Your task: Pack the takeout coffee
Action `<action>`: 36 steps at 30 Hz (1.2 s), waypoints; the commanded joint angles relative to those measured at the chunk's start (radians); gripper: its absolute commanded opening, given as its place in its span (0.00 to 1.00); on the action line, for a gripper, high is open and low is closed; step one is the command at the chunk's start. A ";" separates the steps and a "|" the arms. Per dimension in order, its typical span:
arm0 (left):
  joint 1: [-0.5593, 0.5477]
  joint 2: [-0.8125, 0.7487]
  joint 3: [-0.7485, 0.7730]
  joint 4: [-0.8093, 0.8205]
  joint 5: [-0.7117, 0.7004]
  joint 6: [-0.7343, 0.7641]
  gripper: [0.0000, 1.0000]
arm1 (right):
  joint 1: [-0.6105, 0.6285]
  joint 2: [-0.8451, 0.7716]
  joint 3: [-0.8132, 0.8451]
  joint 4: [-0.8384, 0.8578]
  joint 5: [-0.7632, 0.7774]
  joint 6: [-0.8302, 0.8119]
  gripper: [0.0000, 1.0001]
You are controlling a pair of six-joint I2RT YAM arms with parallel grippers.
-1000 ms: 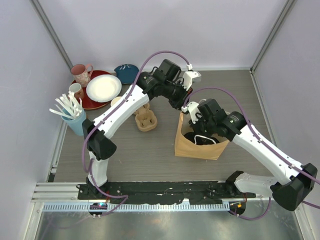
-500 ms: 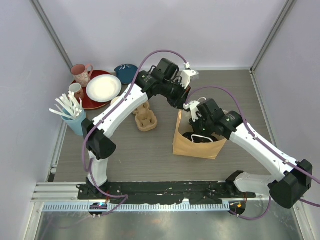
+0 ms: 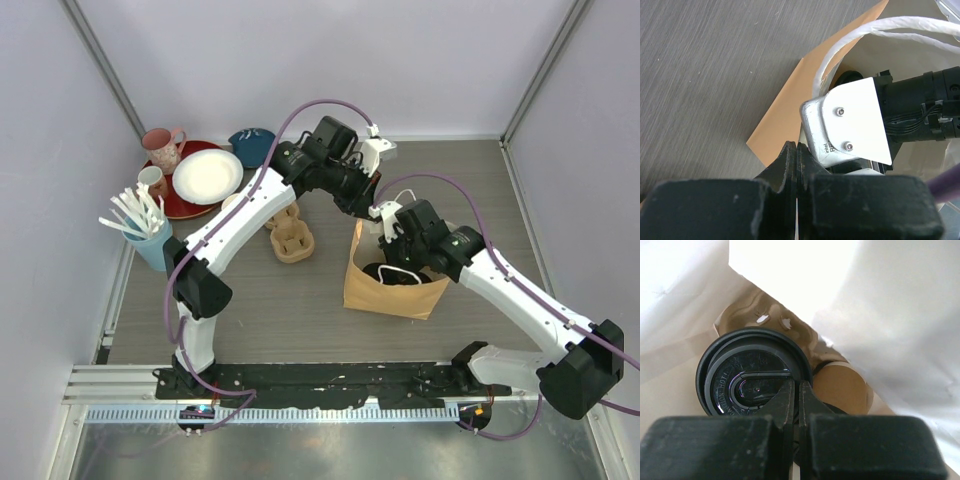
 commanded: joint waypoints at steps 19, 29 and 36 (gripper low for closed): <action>-0.024 -0.073 -0.003 0.027 0.095 0.009 0.00 | -0.006 -0.030 -0.011 0.059 0.049 0.039 0.01; -0.023 -0.079 -0.012 0.022 0.095 0.009 0.00 | -0.006 -0.028 0.031 0.057 0.085 0.075 0.01; -0.024 -0.079 -0.012 0.021 0.094 0.009 0.00 | -0.007 -0.033 0.043 0.070 0.091 0.080 0.01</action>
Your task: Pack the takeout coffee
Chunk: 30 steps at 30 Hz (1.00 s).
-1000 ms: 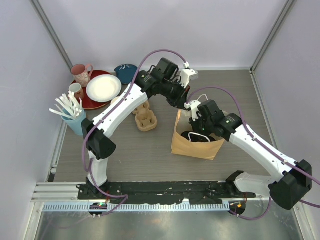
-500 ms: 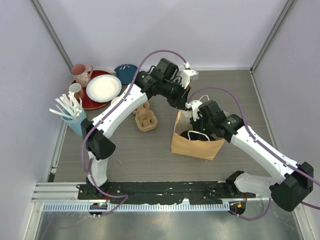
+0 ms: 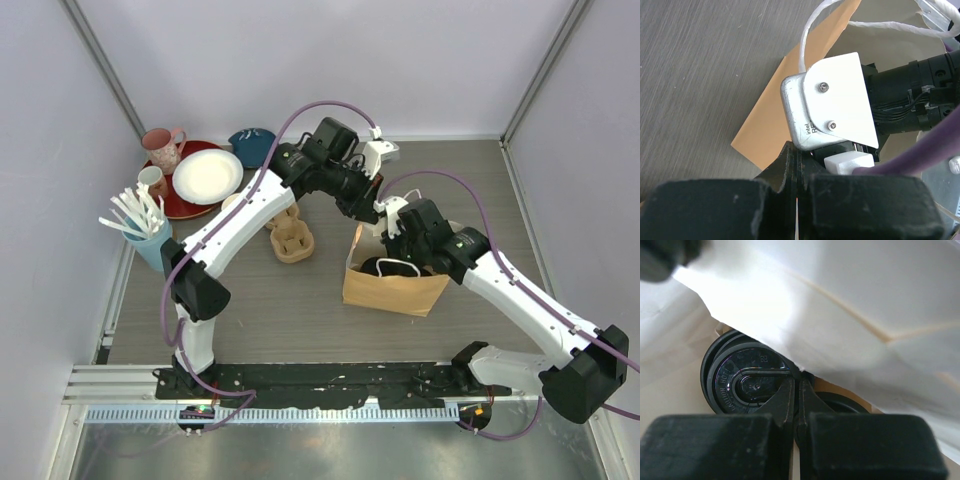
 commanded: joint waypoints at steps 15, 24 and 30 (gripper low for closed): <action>-0.011 -0.065 -0.001 0.013 0.056 0.031 0.00 | -0.006 -0.001 0.004 0.074 0.060 0.024 0.04; -0.013 -0.067 -0.006 0.010 0.053 0.037 0.00 | -0.007 -0.028 0.039 0.046 0.065 0.033 0.39; -0.013 -0.068 -0.012 0.005 0.048 0.050 0.00 | -0.007 -0.047 0.061 0.045 0.050 0.035 0.52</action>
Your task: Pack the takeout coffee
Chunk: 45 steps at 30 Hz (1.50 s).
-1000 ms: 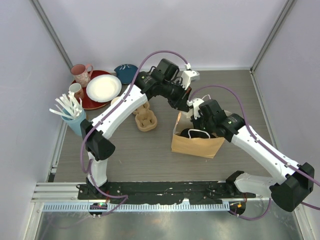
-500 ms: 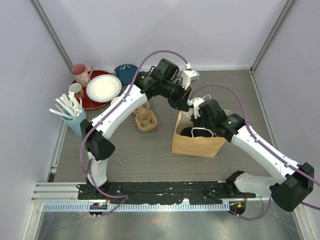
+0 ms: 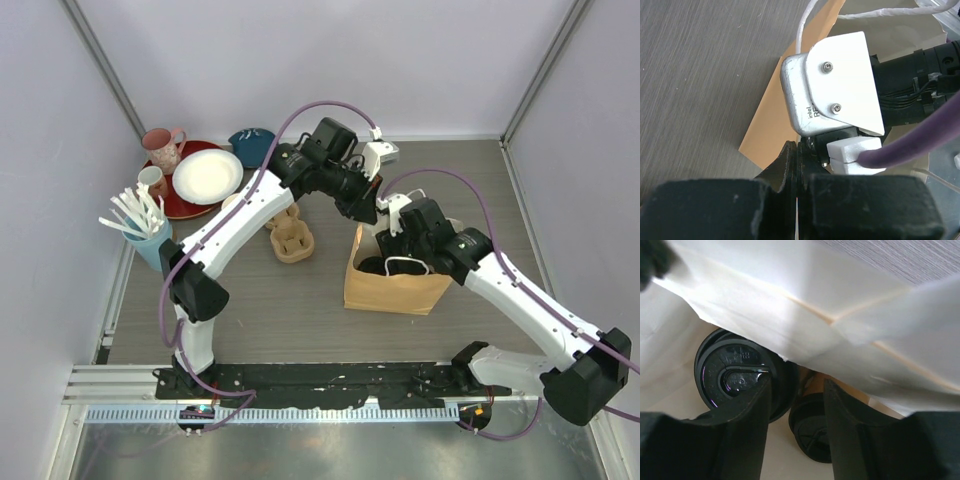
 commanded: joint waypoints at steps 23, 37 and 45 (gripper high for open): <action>-0.014 -0.050 -0.006 -0.010 0.039 0.053 0.00 | -0.006 -0.111 0.154 0.016 -0.037 0.015 0.85; -0.013 -0.045 -0.007 -0.016 0.039 0.064 0.00 | -0.006 -0.141 0.225 -0.019 -0.091 0.009 0.86; -0.013 -0.044 -0.004 -0.018 0.037 0.065 0.00 | -0.007 -0.164 0.248 -0.016 -0.146 -0.006 0.86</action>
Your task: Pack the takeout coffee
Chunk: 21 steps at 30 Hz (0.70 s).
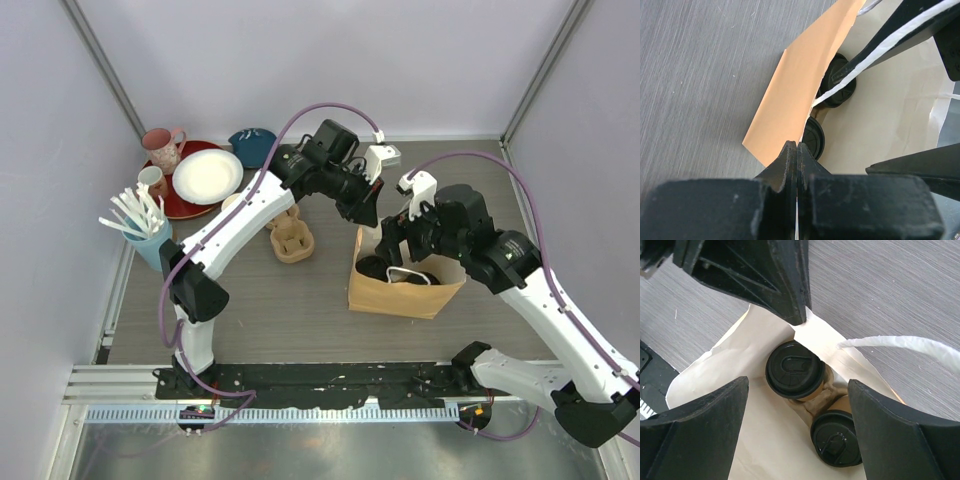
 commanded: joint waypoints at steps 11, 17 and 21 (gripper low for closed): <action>-0.007 -0.040 0.006 -0.013 0.019 0.021 0.00 | -0.001 -0.043 0.097 0.023 -0.052 -0.010 0.86; -0.006 -0.040 0.006 -0.014 0.018 0.024 0.00 | -0.003 -0.048 0.120 0.021 -0.055 0.001 0.86; -0.006 -0.038 0.006 -0.014 0.019 0.024 0.00 | -0.003 -0.043 0.120 0.018 -0.056 0.003 0.86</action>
